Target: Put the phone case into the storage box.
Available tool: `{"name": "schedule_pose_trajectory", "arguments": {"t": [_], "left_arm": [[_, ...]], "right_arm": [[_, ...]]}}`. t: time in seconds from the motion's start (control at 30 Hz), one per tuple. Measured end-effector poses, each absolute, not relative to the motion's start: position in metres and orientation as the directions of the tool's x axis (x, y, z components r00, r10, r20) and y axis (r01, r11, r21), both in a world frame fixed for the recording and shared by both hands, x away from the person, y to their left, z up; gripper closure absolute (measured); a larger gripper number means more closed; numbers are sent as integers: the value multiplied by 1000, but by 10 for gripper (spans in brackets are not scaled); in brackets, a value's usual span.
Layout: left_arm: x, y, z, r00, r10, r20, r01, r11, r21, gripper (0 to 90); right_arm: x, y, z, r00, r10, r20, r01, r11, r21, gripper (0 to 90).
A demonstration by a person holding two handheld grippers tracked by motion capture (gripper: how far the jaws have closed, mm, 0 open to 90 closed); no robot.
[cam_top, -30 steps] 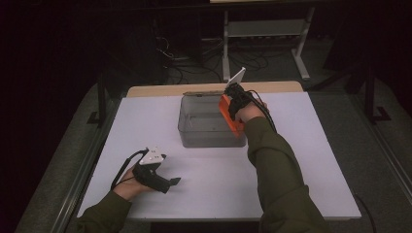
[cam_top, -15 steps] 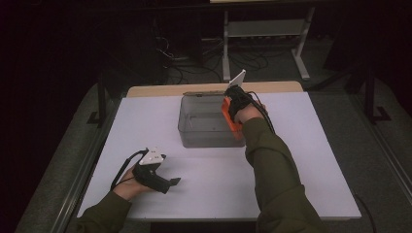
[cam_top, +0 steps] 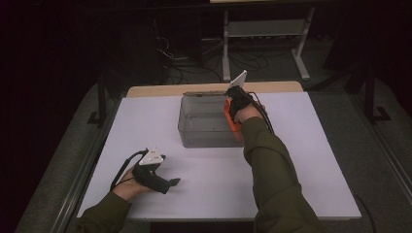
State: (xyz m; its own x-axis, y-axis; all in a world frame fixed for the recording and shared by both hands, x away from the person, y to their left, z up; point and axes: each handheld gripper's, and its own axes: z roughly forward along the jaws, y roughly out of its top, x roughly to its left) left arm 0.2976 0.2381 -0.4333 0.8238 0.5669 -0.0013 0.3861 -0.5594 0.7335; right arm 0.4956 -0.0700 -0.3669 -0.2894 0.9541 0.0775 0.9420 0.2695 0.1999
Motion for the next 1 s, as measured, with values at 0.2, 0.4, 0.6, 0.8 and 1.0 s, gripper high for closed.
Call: {"name": "schedule_pose_trajectory", "arguments": {"t": [0.2,0.4,0.6,0.8,1.0], "left_arm": [[298,238,-433,824,567,-2,386,-559,733,0],[297,238,-433,824,567,-2,387,-559,733,0],[297,239,-433,823,568,-2,387,-559,733,0],[297,239,-433,823,568,-3,387,-559,733,0],[297,239,-433,825,566,-3,388,-561,731,0]], "right_arm": [[497,-70,-368,-275,958,80,949,257,181,782],[497,-69,-368,-274,959,76,950,257,176,777],[497,-69,-368,-272,959,78,951,256,173,771],[497,-69,-368,-265,961,77,953,249,172,774],[497,-70,-366,-263,962,77,953,247,178,753]]}}
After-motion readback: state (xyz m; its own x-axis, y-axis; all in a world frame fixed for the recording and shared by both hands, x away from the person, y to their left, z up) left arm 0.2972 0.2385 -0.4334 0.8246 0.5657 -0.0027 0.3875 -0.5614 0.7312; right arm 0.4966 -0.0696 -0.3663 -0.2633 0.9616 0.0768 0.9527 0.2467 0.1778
